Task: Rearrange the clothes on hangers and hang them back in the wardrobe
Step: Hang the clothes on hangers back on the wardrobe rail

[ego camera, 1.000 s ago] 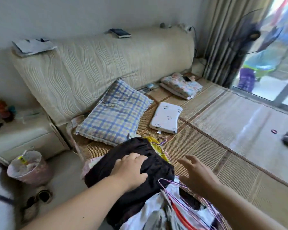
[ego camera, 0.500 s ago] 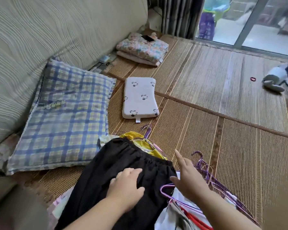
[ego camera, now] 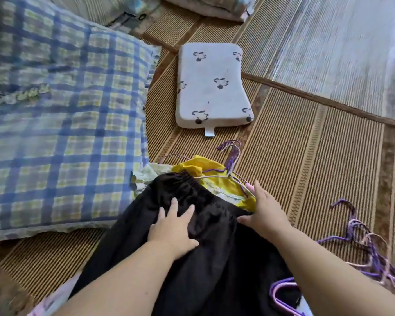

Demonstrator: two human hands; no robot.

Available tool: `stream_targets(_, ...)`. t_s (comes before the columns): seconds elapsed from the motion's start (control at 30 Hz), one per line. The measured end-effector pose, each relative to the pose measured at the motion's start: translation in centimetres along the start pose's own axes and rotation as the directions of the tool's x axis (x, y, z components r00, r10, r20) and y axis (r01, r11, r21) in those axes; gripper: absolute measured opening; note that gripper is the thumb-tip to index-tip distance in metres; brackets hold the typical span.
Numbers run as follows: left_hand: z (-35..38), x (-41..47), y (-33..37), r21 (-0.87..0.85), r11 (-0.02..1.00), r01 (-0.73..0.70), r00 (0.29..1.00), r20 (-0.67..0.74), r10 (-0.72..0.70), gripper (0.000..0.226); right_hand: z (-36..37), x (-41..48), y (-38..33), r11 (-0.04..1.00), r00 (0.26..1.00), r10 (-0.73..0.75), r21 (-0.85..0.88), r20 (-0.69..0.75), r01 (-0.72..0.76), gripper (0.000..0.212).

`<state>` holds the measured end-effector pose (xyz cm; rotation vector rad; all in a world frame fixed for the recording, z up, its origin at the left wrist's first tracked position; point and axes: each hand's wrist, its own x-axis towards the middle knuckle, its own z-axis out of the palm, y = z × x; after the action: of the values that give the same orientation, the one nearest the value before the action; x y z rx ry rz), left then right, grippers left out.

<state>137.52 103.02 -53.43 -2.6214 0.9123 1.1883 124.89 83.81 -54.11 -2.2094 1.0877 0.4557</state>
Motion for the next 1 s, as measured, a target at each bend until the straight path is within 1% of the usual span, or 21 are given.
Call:
stream_targets(0.1,1.0,1.8,-0.6,0.043,0.999,-0.030,0.999,0.040,0.029,0.089,1.3,2.2,-0.1,0.996,0.999,0.045,-0.075,0.018,-0.044,0.118)
stream_targets(0.17,1.1,2.7,-0.8,0.050,0.998,-0.033,0.998,0.061,0.029,0.090,1.5,3.0,-0.1,0.992,0.998,0.049,-0.121,0.041,-0.044,0.120)
stream_targets(0.2,0.9,3.0,-0.7,0.050,0.998,-0.027,0.997,0.080,0.023,0.090,1.3,3.3,0.0,0.994,0.997,0.048,-0.097,0.061,-0.042,0.119)
stream_targets(0.23,0.5,3.2,-0.7,0.052,0.998,-0.023,0.995,0.099,0.018,0.090,1.1,3.6,0.1,0.998,0.995,0.048,-0.043,0.086,-0.044,0.113)
stream_targets(0.27,0.2,3.3,-0.5,0.059,0.998,-0.021,0.993,0.118,0.014,0.089,0.6,3.7,0.1,0.999,0.993,0.045,0.025,0.112,-0.048,0.099)
stream_targets(0.33,-0.7,3.2,-0.3,0.071,0.997,-0.022,0.988,0.152,0.011,0.087,-0.5,3.3,-0.1,0.984,0.986,0.026,0.171,0.165,-0.055,0.054)
stream_targets(0.37,-1.1,3.1,-0.4,0.065,0.998,-0.023,0.987,0.162,0.012,0.085,-0.9,2.9,-0.4,0.970,0.981,0.009,0.238,0.193,-0.056,0.036)
stream_targets(0.4,-1.5,2.9,-0.4,0.044,0.999,-0.022,0.986,0.163,0.015,0.084,-1.4,2.4,-0.7,0.956,0.977,-0.014,0.290,0.211,-0.049,0.026)
stream_targets(0.47,-1.9,2.1,-0.7,-0.056,0.998,-0.019,0.991,0.128,0.026,0.079,-1.9,1.2,-1.4,0.939,0.974,-0.058,0.345,0.218,-0.022,0.016)
stream_targets(0.5,-2.2,1.5,-0.7,-0.136,0.990,-0.026,0.997,0.075,0.036,0.075,-2.3,0.5,-1.8,0.934,0.976,-0.081,0.358,0.203,0.003,0.011)
stream_targets(0.53,-2.5,0.7,-0.6,-0.215,0.976,-0.043,0.999,0.001,0.044,0.070,-2.5,-0.4,-2.1,0.929,0.977,-0.110,0.368,0.184,0.035,0.011)
stream_targets(0.57,-3.0,-0.2,-0.4,-0.275,0.959,-0.074,0.994,-0.103,0.047,0.064,-2.7,-1.4,-2.5,0.924,0.977,-0.138,0.377,0.161,0.068,0.013)
stream_targets(0.6,-3.5,-1.3,0.1,-0.314,0.943,-0.111,0.974,-0.221,0.042,0.059,-3.0,-2.3,-3.0,0.918,0.977,-0.160,0.384,0.138,0.096,0.013)
stream_targets(0.63,-4.0,-2.4,0.6,-0.338,0.928,-0.154,0.939,-0.344,0.031,0.055,-3.1,-3.3,-3.4,0.911,0.977,-0.179,0.395,0.118,0.119,0.012)
stream_targets(0.7,-5.7,-5.0,1.9,-0.361,0.895,-0.261,0.817,-0.576,0.006,0.051,-3.7,-5.3,-4.5,0.900,0.976,-0.208,0.404,0.070,0.163,0.010)
stream_targets(0.73,-6.9,-6.5,2.6,-0.362,0.877,-0.315,0.753,-0.659,-0.001,0.053,-4.2,-6.3,-5.2,0.897,0.974,-0.221,0.402,0.041,0.186,0.011)
stream_targets(0.77,-8.0,-7.9,3.3,-0.360,0.859,-0.365,0.701,-0.713,-0.001,0.056,-4.6,-7.3,-6.0,0.894,0.971,-0.239,0.394,0.011,0.215,0.011)
stream_targets(0.8,-9.0,-9.0,4.0,-0.363,0.841,-0.401,0.673,-0.740,0.002,0.060,-5.1,-8.2,-6.7,0.887,0.964,-0.265,0.389,-0.018,0.251,0.012)
stream_targets(0.87,-11.6,-11.7,5.0,-0.383,0.807,-0.449,0.651,-0.759,0.002,0.062,-6.6,-10.6,-8.5,0.862,0.937,-0.342,0.372,-0.075,0.344,0.013)
stream_targets(0.93,-14.1,-14.6,5.5,-0.416,0.770,-0.483,0.601,-0.798,-0.054,0.052,-8.3,-13.0,-10.5,0.832,0.901,-0.421,0.350,-0.106,0.430,0.018)
stream_targets(1.0,-16.2,-18.0,5.6,-0.412,0.750,-0.518,0.514,-0.850,-0.112,0.036,-10.0,-15.7,-12.3,0.802,0.866,-0.487,0.337,-0.109,0.493,0.021)
